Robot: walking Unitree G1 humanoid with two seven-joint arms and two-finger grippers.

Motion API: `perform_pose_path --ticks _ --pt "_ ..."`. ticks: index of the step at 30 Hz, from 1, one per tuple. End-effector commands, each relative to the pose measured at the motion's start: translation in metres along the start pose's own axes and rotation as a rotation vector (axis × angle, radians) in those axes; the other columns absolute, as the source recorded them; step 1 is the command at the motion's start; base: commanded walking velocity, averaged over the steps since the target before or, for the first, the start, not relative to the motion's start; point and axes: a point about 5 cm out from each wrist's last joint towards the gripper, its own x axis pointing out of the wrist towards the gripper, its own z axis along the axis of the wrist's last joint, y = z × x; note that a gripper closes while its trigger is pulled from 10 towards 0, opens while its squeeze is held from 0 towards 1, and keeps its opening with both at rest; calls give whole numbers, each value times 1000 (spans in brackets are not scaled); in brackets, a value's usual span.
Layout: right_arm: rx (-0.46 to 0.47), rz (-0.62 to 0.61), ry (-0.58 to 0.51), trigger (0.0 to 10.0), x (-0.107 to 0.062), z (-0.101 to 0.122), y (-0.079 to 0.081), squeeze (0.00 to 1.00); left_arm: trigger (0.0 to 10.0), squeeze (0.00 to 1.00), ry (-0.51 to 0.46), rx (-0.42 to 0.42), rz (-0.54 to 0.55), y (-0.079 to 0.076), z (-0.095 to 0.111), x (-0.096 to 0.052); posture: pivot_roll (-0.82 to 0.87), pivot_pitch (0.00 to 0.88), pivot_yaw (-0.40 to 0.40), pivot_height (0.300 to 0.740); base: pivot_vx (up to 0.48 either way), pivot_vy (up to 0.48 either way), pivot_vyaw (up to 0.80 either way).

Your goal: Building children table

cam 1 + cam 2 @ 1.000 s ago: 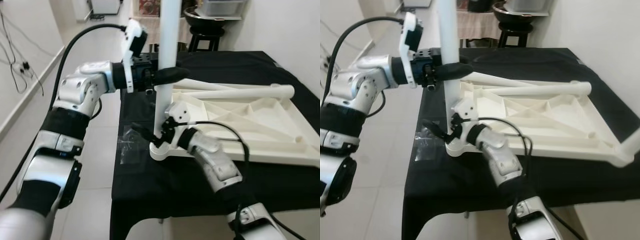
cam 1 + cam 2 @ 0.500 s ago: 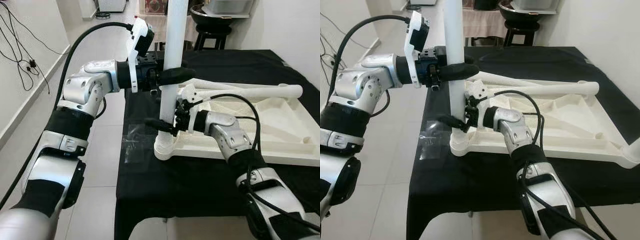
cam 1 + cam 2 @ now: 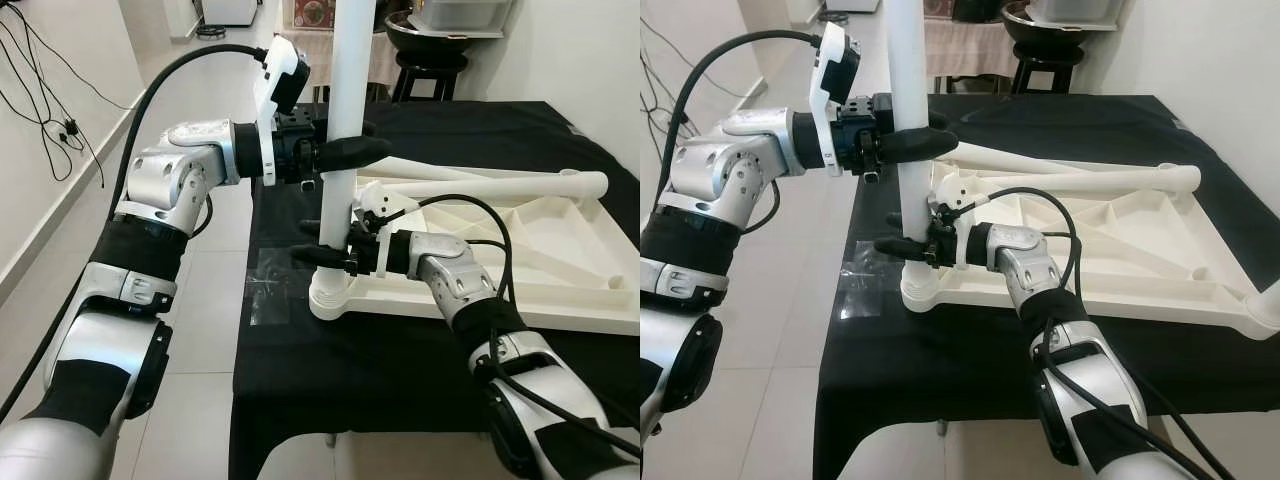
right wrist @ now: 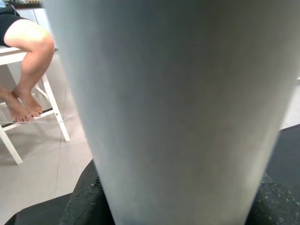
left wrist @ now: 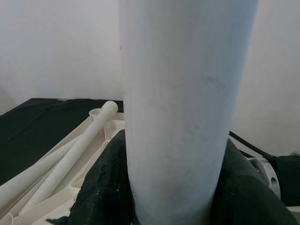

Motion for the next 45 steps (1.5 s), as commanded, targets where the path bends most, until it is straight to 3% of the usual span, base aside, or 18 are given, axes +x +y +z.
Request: perform_pose_path --ticks 1,2,3,4,5,8,9,10,12,14,20,29,45 --pt "29 -8 2 0 3 -7 2 0 471 1000 42 -29 -36 -6 -15 3 -20 39 -16 740 0 0 0" --pt "23 -33 -1 0 3 -7 1 0 471 1000 33 -36 -26 -5 -15 3 -22 38 -17 740 0 0 0" --pt "16 -83 0 0 2 -9 0 0 10000 1000 26 -26 -12 -5 -15 1 -30 34 -21 740 0 0 0" --pt "16 -83 0 0 2 -9 0 0 10000 1000 26 -26 -12 -5 -15 1 -30 34 -21 740 0 0 0" --pt "25 -166 6 0 2 -12 -2 0 10000 1000 16 -34 13 -3 -16 -3 -34 33 -25 740 0 0 0" --pt "123 -608 83 0 7 -39 6 0 10000 1000 -24 -79 177 6 -19 -22 -33 37 -39 740 0 0 0" --pt "193 -862 108 0 10 -55 25 0 10000 0 -23 -94 202 5 -23 -31 -41 42 -40 740 0 0 0" --pt "193 -862 108 0 10 -55 25 0 10000 0 -23 -94 202 5 -23 -31 -41 42 -40 740 0 0 0" --pt "318 -885 110 0 29 -70 85 0 10000 0 16 -125 230 0 -39 -49 -44 52 -32 740 0 0 0" --pt "326 -862 82 0 36 -66 94 0 10000 0 35 -143 242 -2 -47 -55 -44 52 -32 740 0 0 0" --pt "260 -817 63 0 48 -60 89 0 10000 0 45 -157 251 -9 -58 -55 -48 21 -41 740 0 0 0" --pt "268 -861 95 0 51 -47 105 0 10000 0 34 -170 222 -16 -58 -49 -58 17 -36 740 0 0 0" --pt "316 -854 106 0 56 -52 113 0 10000 0 -27 -82 17 -18 -9 -42 -42 24 -8 740 0 0 0"
